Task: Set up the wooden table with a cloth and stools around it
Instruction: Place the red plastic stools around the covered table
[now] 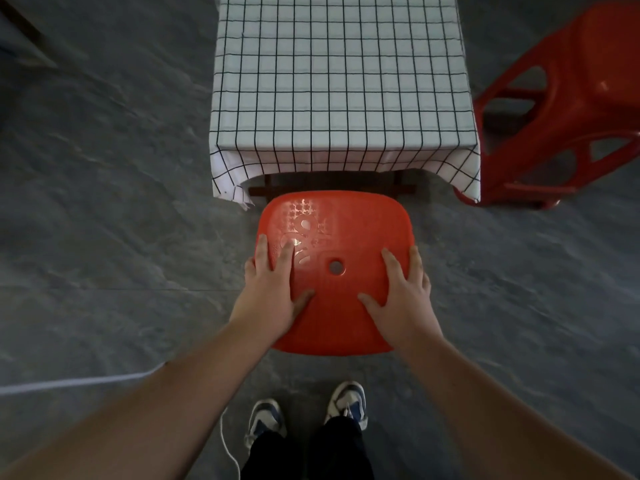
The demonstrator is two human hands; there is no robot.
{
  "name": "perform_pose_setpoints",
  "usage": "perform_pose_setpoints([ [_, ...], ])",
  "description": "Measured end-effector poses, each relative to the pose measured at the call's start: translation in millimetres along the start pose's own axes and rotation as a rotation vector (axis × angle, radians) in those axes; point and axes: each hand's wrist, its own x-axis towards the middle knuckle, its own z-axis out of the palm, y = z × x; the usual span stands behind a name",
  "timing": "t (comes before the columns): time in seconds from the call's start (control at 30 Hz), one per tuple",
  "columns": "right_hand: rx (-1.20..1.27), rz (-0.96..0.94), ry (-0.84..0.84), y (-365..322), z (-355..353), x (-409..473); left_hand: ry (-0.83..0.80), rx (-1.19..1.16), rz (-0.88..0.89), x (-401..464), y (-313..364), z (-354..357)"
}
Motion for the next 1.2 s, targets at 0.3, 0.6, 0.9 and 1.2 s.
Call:
perform_pose_setpoints([
  [0.3,0.027,0.042,-0.007,20,21,-75,-0.083,0.032,0.004,-67,-12,18],
  [0.6,0.029,0.016,-0.015,45,53,-101,-0.06,0.025,-0.009,-103,-26,55],
  [0.9,0.028,0.008,0.004,47,57,-102,-0.055,0.014,-0.022,-104,-24,57],
  [1.2,-0.004,0.007,0.006,46,56,-101,-0.069,-0.009,-0.038,-105,-23,56],
])
